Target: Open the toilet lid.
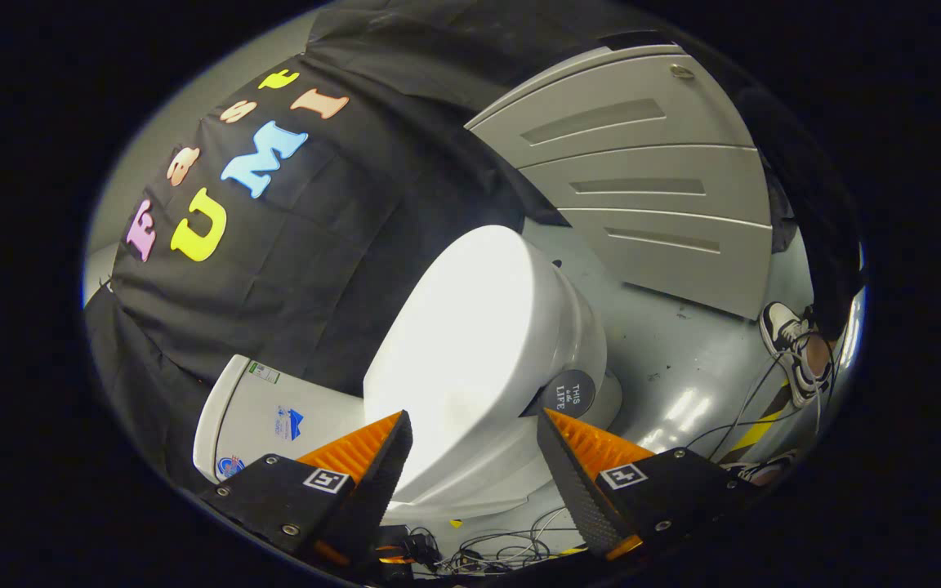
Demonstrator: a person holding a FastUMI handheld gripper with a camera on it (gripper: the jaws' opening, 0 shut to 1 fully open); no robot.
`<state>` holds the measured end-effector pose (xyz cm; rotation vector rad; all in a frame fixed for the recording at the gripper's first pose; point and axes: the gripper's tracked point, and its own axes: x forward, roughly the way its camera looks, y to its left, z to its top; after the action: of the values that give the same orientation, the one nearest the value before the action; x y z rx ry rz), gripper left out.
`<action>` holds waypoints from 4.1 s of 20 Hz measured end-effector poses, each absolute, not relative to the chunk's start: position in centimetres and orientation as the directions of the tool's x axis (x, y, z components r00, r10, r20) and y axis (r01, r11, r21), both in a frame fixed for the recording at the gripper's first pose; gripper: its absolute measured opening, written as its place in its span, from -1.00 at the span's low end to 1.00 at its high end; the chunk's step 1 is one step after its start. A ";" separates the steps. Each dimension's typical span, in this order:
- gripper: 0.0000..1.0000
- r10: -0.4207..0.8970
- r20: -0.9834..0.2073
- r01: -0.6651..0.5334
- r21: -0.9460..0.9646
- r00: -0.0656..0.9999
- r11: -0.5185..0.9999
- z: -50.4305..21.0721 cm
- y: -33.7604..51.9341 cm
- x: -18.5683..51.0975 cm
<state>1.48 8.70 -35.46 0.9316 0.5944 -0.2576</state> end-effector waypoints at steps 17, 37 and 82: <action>0.43 0.093 -0.530 0.485 0.824 0.843 0.293 -42.6 4.4 3.0; -1.00 0.076 -0.556 0.502 0.795 0.828 0.340 -42.9 4.8 4.0; -1.00 -0.222 -0.408 0.254 0.024 0.886 0.967 -19.1 19.0 6.7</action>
<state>6.70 19.02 -19.10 0.0777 0.4146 -0.2476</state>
